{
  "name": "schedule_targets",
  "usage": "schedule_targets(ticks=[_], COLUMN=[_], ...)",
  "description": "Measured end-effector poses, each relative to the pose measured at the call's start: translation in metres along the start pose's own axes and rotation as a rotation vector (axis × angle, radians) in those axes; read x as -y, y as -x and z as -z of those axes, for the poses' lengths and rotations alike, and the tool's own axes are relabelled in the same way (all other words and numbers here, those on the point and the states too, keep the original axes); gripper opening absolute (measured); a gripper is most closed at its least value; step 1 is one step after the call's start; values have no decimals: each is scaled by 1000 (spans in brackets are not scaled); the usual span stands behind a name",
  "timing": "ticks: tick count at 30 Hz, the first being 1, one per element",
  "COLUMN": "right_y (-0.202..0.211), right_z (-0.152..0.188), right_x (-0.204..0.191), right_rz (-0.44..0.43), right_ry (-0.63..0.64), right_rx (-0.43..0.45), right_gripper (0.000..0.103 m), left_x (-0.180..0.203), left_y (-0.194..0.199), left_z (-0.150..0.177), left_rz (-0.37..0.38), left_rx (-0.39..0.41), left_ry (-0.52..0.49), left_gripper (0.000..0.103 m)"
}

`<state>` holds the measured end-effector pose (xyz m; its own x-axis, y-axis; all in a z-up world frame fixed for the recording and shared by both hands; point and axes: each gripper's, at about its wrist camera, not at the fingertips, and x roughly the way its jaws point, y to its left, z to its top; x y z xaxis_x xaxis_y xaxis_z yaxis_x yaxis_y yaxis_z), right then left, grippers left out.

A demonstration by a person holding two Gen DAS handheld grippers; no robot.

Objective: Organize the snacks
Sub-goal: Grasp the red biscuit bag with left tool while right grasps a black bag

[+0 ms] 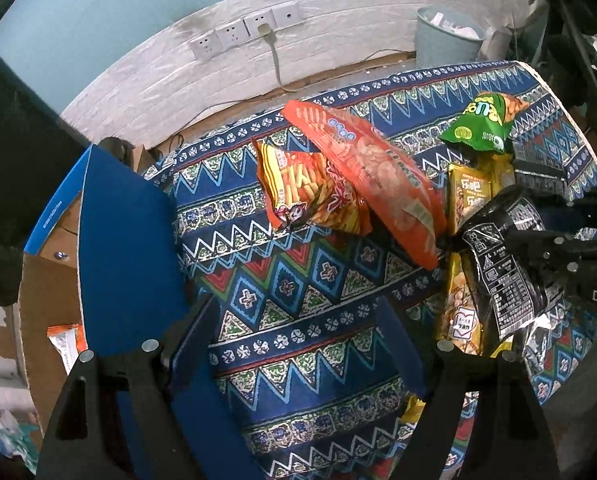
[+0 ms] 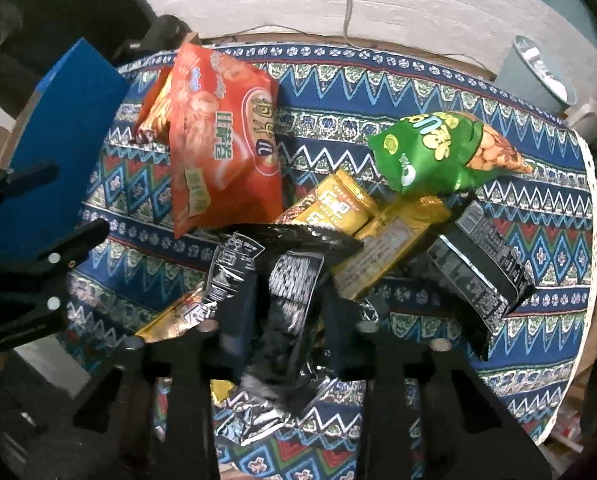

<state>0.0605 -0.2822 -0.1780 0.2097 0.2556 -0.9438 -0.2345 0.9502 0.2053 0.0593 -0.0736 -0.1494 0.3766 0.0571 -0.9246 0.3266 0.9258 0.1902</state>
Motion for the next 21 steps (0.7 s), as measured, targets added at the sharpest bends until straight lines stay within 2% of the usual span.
schedule_targets(ticks=[3,8,11,12,13,14,16,19,21], right_y=[4,16,17,16,14,14,14,14,12], right_z=[2,6,7,7,7,9,10,11,14], right_x=[6,34,51,53,56,57,61,62,59], right_rz=[-1,92,72,74,80,81,64,8,-1], right_ry=[2,-10,-44,-47,-56,-69,-117,-170,-189], right_rx=[5,30,37,34,31,34,40,39,29], right_gripper=[20,20,21,25,39,57,76,76,77], left_x=[3,13,17,19,20,22,23,24,23], left_y=[0,0,0,0,0,1,1,1,0], left_z=[-2,-5,-8,-9,-11,-12,-13,-16,-17], left_rz=[10,6,13,14,16,18,24,35,37], left_rx=[-6,-4,-7,-7,-6,-5,-4,-9,-14], left_ry=[1,-23,-27,-28,-30,-30,-30,-21,-11], left_gripper=[82,82,82,82,82,82,82,82,82])
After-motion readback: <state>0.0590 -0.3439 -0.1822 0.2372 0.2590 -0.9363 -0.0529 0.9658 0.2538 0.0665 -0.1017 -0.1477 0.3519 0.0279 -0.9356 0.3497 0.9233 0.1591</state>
